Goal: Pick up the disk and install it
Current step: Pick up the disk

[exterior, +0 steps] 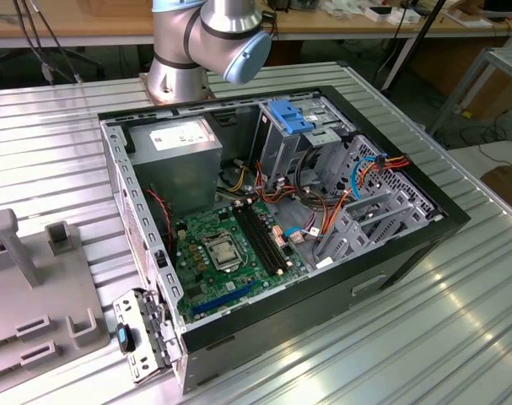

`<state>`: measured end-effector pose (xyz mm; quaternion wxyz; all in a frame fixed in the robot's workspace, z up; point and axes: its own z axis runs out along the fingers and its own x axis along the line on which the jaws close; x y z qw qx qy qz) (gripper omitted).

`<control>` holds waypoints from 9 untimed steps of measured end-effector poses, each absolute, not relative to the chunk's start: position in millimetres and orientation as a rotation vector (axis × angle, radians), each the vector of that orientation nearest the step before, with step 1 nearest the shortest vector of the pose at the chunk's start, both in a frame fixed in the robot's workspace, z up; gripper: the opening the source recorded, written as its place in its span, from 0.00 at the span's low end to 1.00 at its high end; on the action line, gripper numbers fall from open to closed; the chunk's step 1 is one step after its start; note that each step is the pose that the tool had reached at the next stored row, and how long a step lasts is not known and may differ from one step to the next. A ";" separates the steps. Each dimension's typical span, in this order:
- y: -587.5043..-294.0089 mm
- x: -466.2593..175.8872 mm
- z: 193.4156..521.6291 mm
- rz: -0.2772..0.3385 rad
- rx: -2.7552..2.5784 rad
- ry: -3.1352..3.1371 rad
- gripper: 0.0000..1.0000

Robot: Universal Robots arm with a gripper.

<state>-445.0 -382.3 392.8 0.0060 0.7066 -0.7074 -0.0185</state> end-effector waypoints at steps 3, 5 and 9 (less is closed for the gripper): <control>-382.3 -447.7 392.5 -0.055 2.243 -2.184 0.11; -382.4 -449.8 391.9 -0.050 2.247 -2.183 0.17; -382.3 -451.8 387.8 -0.041 2.286 -2.150 0.48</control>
